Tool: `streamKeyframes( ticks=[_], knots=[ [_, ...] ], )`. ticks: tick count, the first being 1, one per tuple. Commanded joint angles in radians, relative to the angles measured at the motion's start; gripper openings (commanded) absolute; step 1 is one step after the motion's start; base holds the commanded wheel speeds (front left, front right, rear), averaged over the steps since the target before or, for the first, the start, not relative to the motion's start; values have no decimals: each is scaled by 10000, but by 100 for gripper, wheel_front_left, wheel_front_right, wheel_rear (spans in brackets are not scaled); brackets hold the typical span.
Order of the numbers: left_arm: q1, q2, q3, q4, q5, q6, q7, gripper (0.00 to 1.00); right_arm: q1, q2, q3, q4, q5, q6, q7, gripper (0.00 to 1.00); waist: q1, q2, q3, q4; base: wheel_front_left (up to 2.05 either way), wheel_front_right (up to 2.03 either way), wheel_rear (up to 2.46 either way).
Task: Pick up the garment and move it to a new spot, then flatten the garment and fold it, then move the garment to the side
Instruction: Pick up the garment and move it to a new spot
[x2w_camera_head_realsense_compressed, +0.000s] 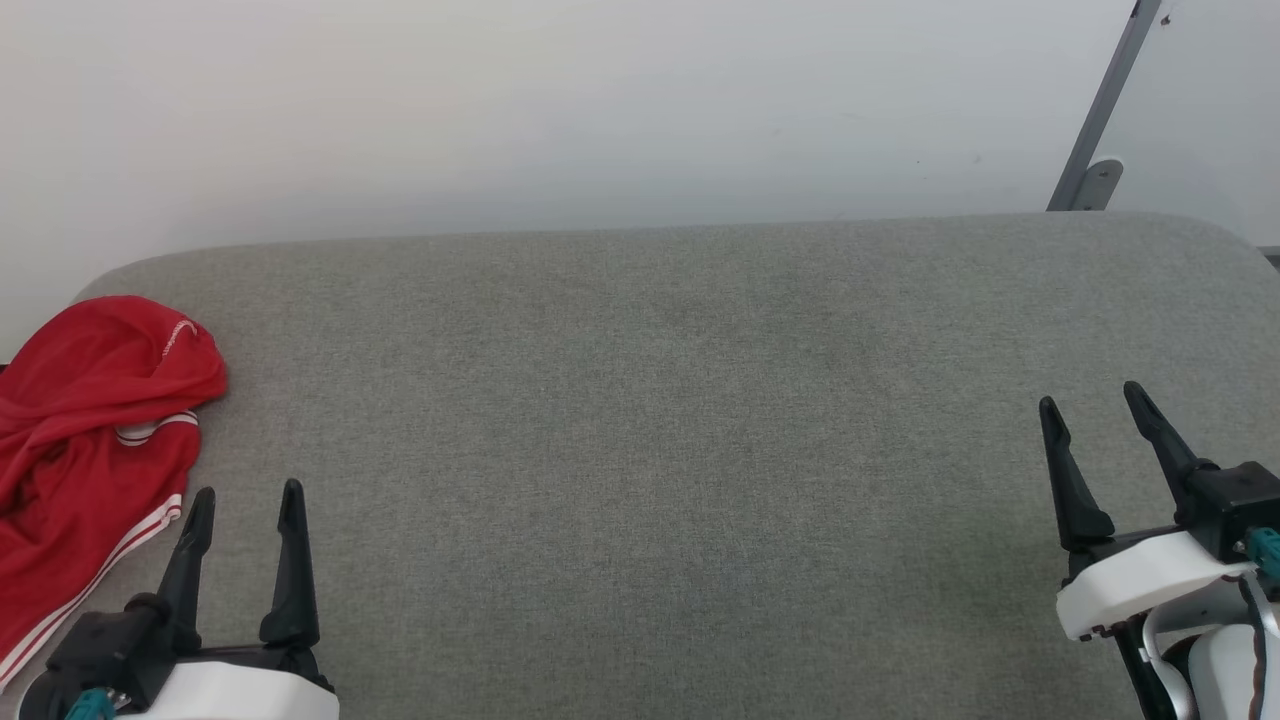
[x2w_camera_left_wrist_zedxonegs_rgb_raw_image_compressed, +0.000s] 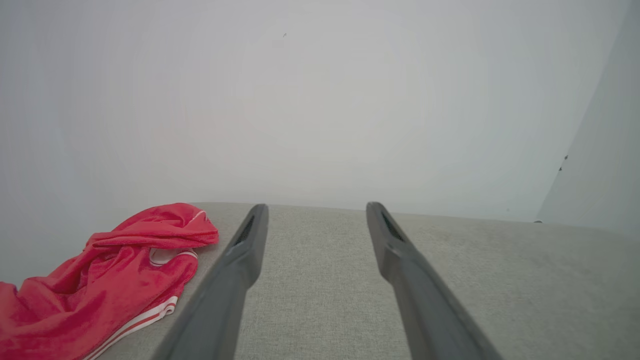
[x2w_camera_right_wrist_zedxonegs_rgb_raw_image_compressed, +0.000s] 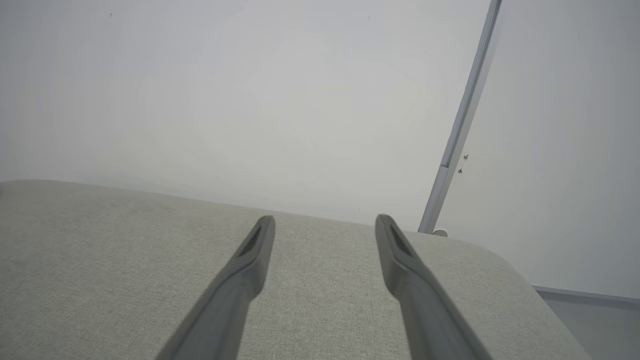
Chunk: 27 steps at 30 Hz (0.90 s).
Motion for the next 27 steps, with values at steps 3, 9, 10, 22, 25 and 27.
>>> streamKeyframes(
  ticks=[3, 9, 10, 22, 25, 27],
  knots=[
    [132, 22, 23, 50, 94, -68, -97, 100, -36, -15, -53, -51, -169, 1, -86, 100, 0, 0, -5, -5, 0, 0, 0],
    [150, -58, 156, 199, -150, -129, -95, 100, -23, 18, -103, -9, -127, 1, -101, 100, 0, 0, -16, -4, 0, 0, 0],
    [144, -58, 177, 215, -180, -158, -95, 100, -24, 15, -110, -2, -127, 1, -105, 100, 0, 0, -17, -2, 0, 0, 0],
    [143, -65, 404, 492, -504, -356, -96, 100, -17, 12, -198, 94, -95, 1, -139, 100, 0, 0, -56, -24, 0, 0, 0],
    [173, -44, 418, 580, -561, -390, -96, 100, 31, -7, -229, 120, -76, 1, -147, 100, 0, 0, -71, -22, 0, 0, 0],
    [173, -33, 420, 632, -589, -402, -96, 100, 56, -13, -250, 143, -63, 1, -161, 100, 0, 0, -83, -12, 0, 0, 0]
  ],
)
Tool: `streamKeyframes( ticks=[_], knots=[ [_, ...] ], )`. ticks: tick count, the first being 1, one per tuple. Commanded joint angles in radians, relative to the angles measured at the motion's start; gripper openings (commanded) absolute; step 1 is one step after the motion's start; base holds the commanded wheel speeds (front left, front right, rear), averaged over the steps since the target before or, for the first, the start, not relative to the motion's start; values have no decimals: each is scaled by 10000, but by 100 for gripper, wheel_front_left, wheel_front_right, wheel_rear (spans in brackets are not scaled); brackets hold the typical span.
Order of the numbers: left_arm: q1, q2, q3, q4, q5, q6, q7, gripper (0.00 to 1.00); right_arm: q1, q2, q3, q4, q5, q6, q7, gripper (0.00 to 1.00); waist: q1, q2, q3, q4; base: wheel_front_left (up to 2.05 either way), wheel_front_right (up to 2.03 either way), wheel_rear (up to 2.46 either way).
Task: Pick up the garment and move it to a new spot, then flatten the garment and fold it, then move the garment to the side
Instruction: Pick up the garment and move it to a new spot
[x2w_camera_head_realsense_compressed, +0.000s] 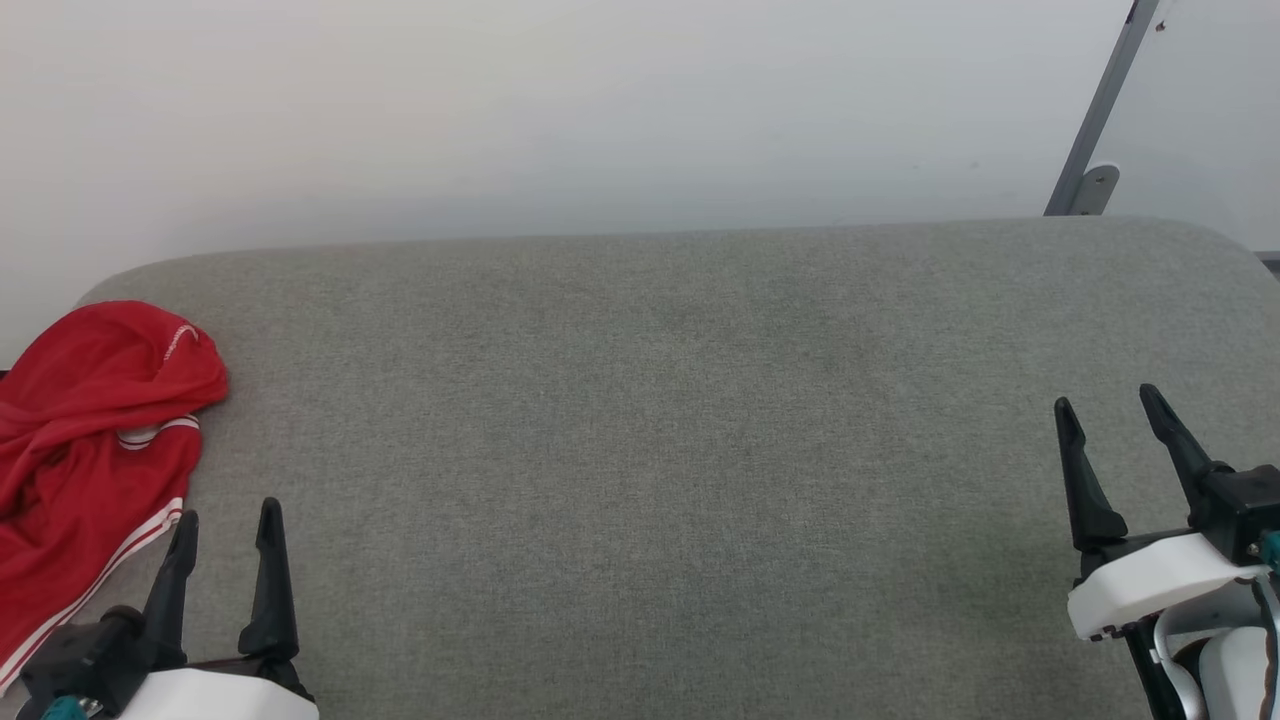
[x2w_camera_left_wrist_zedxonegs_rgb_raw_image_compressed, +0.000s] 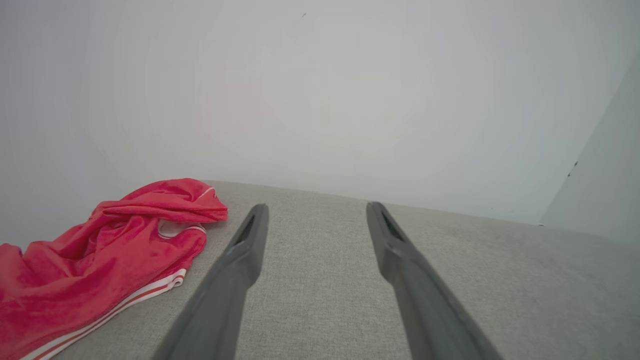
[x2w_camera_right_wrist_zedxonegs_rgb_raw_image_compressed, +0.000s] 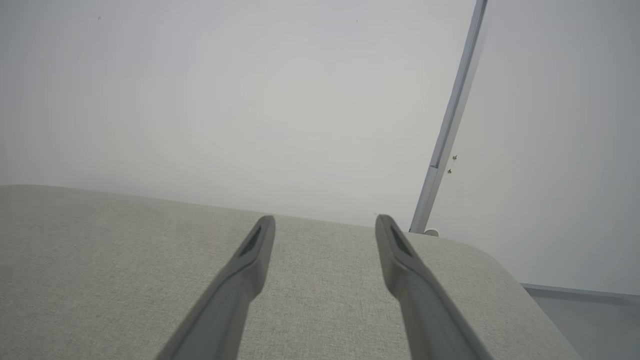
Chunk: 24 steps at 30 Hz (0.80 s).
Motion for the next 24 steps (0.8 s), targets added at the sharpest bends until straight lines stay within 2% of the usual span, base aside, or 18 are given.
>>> streamKeyframes(
  ticks=[1, 13, 24],
  knots=[
    [138, 11, 38, 20, -46, -47, -52, 100, 63, -5, -23, 30, 52, 1, -57, 100, 0, -1, -8, 9, 0, 0, 0],
    [54, 76, 143, 373, -310, 71, 90, 100, 220, -23, 205, 48, 122, 1, -25, 100, 0, -1, -166, 388, 0, 0, 0],
    [31, 244, 424, 524, -499, 384, 376, 100, 102, -64, 915, 203, 301, 1, -107, 100, 0, -1, -444, 1584, 0, 0, 0]
  ],
)
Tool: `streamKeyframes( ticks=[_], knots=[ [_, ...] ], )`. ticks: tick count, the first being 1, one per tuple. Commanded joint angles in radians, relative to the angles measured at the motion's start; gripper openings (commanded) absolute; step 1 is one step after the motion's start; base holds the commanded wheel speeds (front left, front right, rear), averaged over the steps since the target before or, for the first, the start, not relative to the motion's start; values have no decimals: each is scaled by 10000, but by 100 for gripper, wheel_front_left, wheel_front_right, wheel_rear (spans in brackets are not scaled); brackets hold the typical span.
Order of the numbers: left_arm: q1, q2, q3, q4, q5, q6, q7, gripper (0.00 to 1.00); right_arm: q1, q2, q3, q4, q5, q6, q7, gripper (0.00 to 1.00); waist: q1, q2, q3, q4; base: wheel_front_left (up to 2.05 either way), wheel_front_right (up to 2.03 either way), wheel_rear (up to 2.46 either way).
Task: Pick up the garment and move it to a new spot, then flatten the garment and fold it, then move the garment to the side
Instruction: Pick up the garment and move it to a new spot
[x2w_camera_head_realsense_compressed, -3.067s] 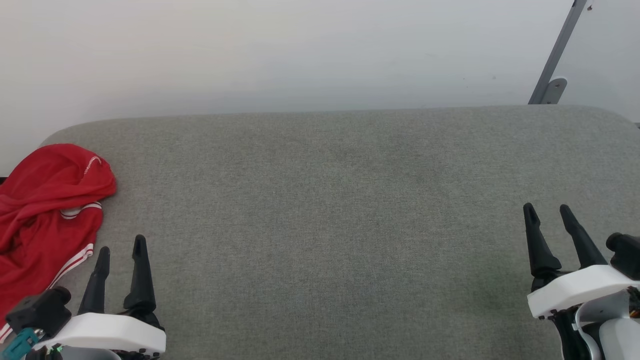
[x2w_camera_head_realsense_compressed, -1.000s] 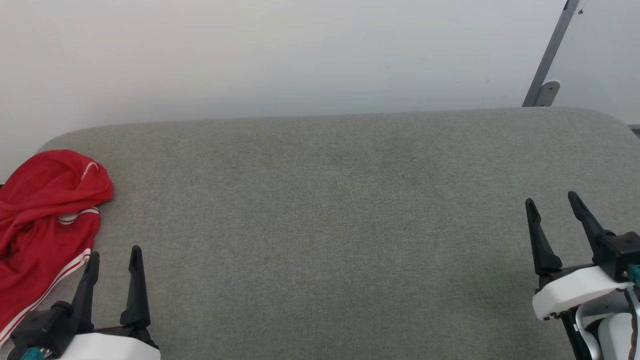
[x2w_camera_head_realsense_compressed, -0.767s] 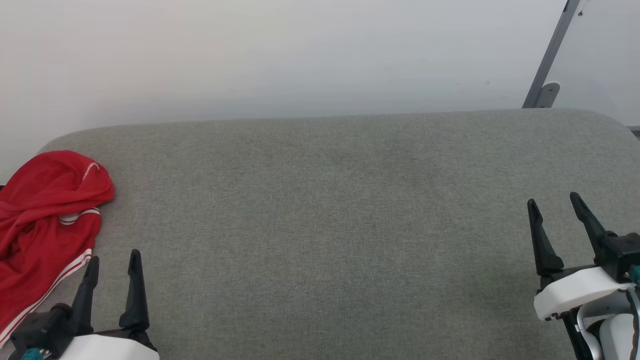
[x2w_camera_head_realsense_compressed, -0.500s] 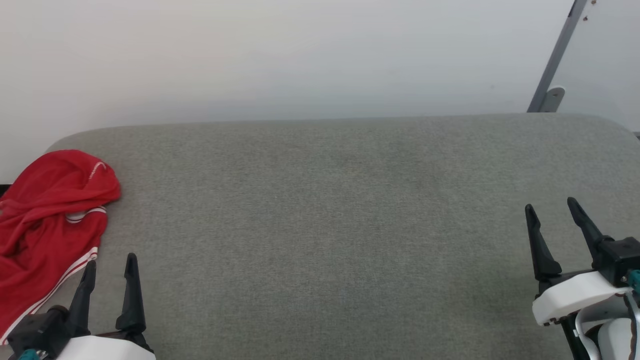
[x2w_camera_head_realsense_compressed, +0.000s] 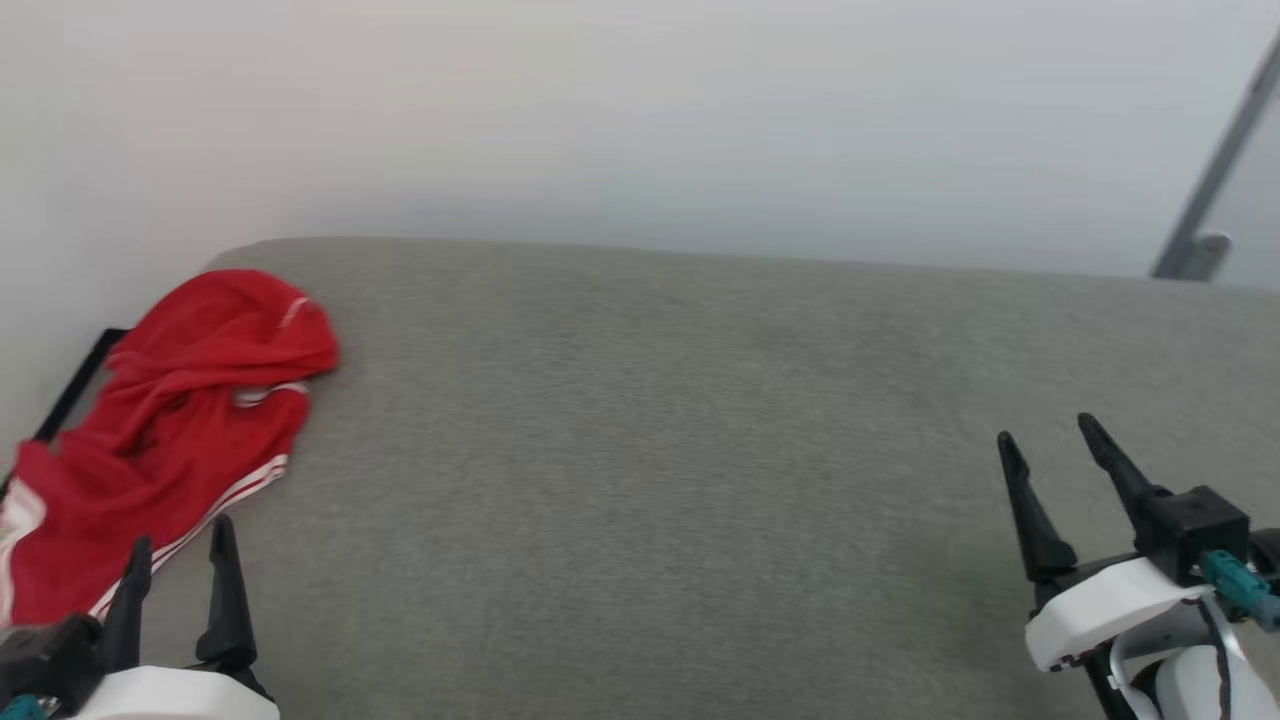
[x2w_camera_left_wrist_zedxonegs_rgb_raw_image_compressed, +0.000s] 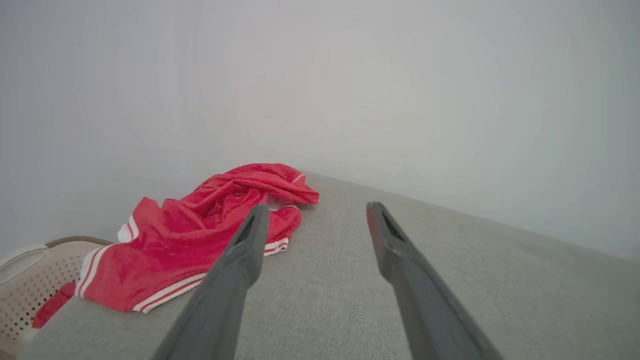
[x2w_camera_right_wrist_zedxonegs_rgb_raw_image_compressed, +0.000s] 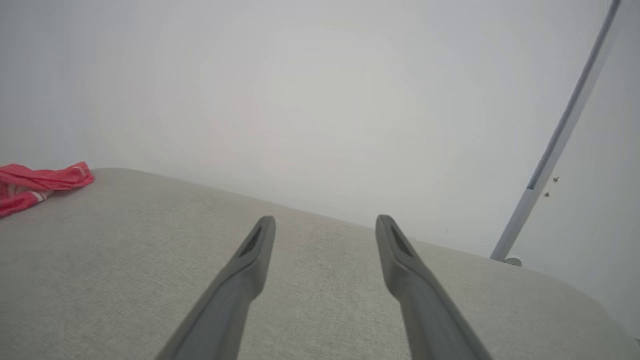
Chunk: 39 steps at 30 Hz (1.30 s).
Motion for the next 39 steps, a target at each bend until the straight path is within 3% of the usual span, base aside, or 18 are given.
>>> streamKeyframes(
  ticks=[1, 6, 21, 39],
  knots=[
    [49, 89, 52, -14, -27, 90, 76, 100, -108, 71, 119, 16, 54, 1, -60, 100, 0, 0, -140, 530, 0, 0, 0],
    [166, 181, 112, -108, -32, 270, 264, 100, -249, 65, 618, 250, 188, 1, -148, 100, 0, 0, -273, 1479, 0, 0, 0],
    [423, 414, 178, -354, -126, 460, 554, 100, -600, 281, 1428, 630, 472, 1, -352, 100, 0, 0, -494, 3254, 0, 0, 0],
    [548, 270, 239, -451, -350, 594, 341, 100, -1025, 237, 1607, 953, 613, 1, -484, 100, 0, 0, -233, 3583, 0, 0, 0]
  ],
)
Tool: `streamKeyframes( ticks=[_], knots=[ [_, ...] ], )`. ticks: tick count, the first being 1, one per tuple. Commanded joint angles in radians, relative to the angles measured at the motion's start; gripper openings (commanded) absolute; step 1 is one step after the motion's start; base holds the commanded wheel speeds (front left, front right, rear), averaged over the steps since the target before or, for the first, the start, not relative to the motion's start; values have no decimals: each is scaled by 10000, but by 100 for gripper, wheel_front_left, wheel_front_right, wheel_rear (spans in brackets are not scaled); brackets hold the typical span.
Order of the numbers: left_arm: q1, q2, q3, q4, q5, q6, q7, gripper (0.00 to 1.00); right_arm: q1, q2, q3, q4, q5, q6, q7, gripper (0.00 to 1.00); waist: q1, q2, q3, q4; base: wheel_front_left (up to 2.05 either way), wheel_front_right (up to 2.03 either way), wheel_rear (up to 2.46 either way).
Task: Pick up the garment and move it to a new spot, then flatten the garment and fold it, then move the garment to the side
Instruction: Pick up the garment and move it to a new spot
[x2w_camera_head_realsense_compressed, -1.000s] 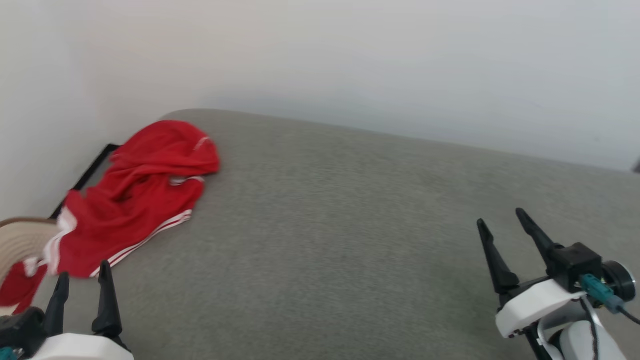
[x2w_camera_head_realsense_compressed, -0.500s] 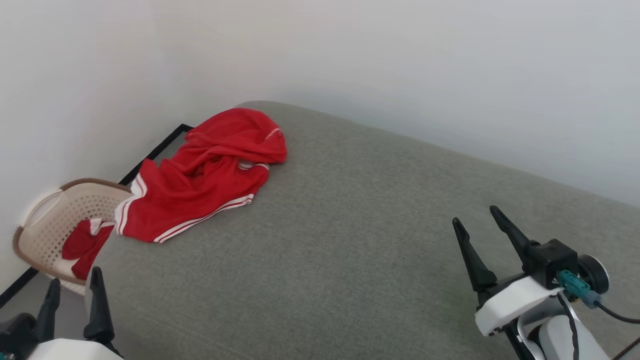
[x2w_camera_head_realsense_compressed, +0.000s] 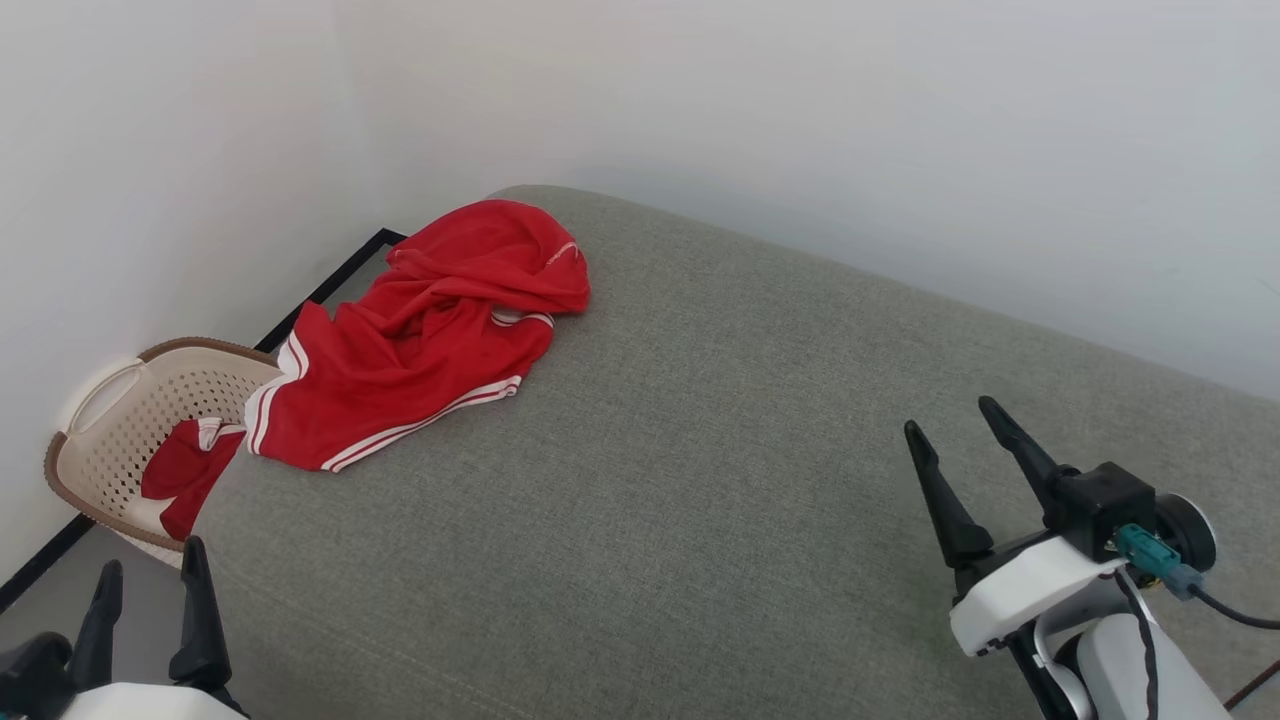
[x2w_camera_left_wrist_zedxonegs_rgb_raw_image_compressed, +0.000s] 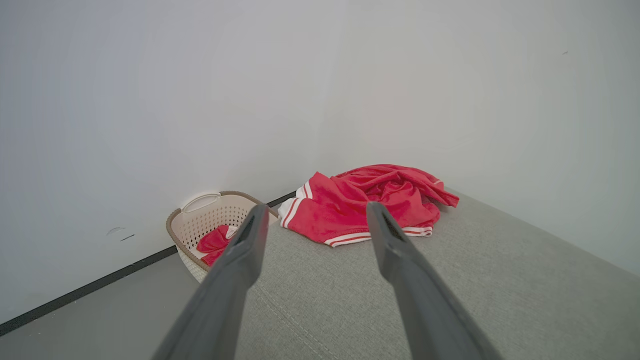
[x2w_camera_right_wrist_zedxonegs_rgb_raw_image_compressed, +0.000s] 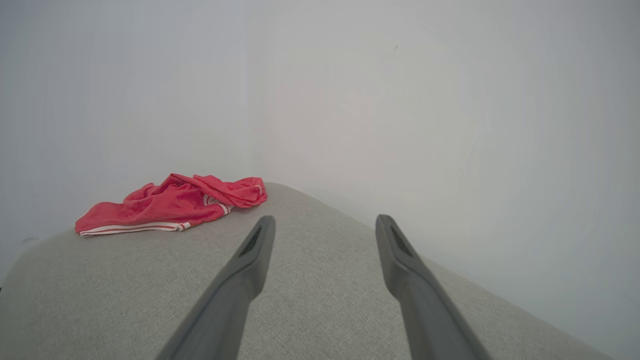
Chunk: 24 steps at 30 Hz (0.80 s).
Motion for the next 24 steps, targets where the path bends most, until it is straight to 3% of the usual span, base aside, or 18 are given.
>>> streamKeyframes(
  ticks=[1, 15, 24],
  knots=[
    [35, -19, 9, -3, -87, 66, -66, 100, -33, -22, -76, 8, 64, 1, -83, 100, 0, -1, 10, 8, 0, 0, 0],
    [-1741, 306, -649, 503, 174, -240, 719, 100, 421, -140, -598, -325, -33, 1, -101, 100, 0, -1, 194, 42, 0, 0, 0],
    [-3906, 503, -889, 2138, 25, -896, 787, 100, 126, -508, -534, -918, -175, 1, 28, 100, 0, -1, 1200, -596, 0, 0, 0]
  ],
)
